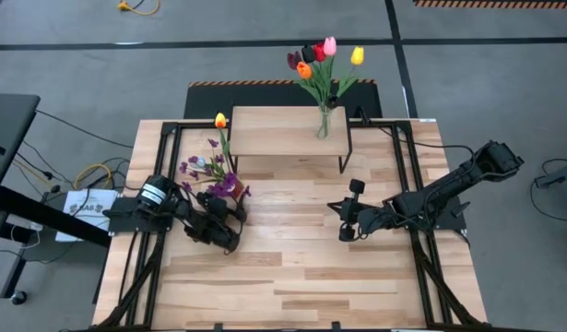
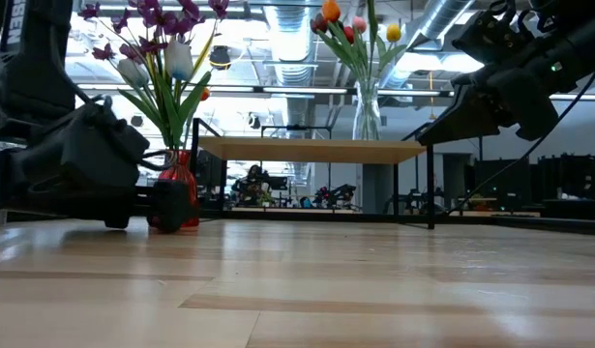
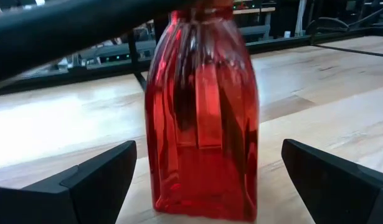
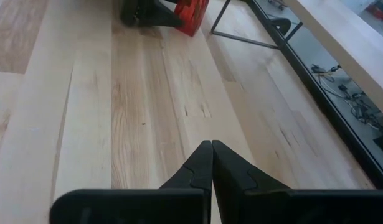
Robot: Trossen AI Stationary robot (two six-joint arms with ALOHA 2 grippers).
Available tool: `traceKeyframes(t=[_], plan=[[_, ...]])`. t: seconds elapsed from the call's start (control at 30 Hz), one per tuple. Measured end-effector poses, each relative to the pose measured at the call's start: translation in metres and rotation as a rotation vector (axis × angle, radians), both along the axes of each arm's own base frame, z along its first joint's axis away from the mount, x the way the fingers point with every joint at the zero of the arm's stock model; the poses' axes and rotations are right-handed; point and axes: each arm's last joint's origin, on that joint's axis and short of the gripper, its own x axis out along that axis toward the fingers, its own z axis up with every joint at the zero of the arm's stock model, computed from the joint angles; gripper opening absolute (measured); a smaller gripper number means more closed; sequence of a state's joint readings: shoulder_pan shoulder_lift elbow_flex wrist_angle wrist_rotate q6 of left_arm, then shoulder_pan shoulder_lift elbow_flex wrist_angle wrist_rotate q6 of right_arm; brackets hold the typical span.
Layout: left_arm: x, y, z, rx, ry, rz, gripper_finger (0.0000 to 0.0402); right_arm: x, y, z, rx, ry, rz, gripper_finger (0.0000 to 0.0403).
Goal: Pick and place flowers into a vace then onto a shelf
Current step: Put the red vase filled with flowers on the shelf
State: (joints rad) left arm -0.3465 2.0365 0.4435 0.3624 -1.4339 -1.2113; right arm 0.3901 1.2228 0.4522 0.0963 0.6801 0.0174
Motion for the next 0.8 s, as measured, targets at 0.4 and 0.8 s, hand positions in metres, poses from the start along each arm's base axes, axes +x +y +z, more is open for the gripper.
traceKeyframes(t=[0.4, 0.8], plan=[[0.0009, 0.0076, -0.0012, -0.019, -0.005, 0.030, 0.0391, -0.0008, -0.0003, -0.0011, -0.005, 0.014, 0.000, 0.0000], [0.0021, 0.0085, -0.0010, -0.024, -0.015, 0.034, 0.0340, -0.0007, -0.0003, -0.0010, -0.003, 0.013, 0.001, 0.0000]])
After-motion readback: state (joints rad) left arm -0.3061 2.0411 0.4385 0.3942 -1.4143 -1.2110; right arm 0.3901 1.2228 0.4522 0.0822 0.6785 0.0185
